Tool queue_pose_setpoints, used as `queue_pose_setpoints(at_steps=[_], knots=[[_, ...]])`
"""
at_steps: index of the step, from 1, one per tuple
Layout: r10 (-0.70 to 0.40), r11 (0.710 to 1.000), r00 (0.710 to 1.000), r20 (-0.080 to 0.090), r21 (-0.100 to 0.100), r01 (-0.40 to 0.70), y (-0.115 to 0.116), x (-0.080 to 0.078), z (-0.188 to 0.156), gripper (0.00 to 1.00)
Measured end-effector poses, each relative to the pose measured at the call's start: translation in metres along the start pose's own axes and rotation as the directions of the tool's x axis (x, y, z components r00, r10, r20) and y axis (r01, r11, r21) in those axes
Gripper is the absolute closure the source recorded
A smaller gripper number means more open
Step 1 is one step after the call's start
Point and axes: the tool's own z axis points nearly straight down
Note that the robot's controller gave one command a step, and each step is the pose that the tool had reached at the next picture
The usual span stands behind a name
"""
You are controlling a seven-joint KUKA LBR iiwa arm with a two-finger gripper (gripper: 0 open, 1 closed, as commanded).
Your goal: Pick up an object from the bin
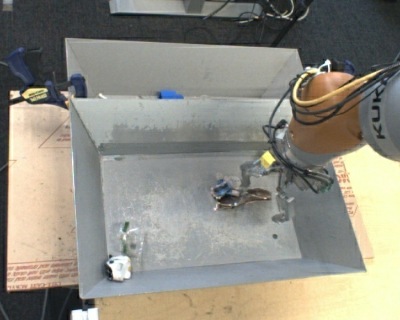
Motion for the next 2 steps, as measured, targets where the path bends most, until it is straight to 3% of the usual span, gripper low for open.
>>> queue_pose_setpoints(at_steps=[1,2], knots=[[-0.11,0.994,0.994,0.0,-0.001,0.11,0.015,0.015,0.007,0.0],[-0.046,0.999,0.999,0.001,0.0,0.046,0.016,-0.045,0.016,0.0]])
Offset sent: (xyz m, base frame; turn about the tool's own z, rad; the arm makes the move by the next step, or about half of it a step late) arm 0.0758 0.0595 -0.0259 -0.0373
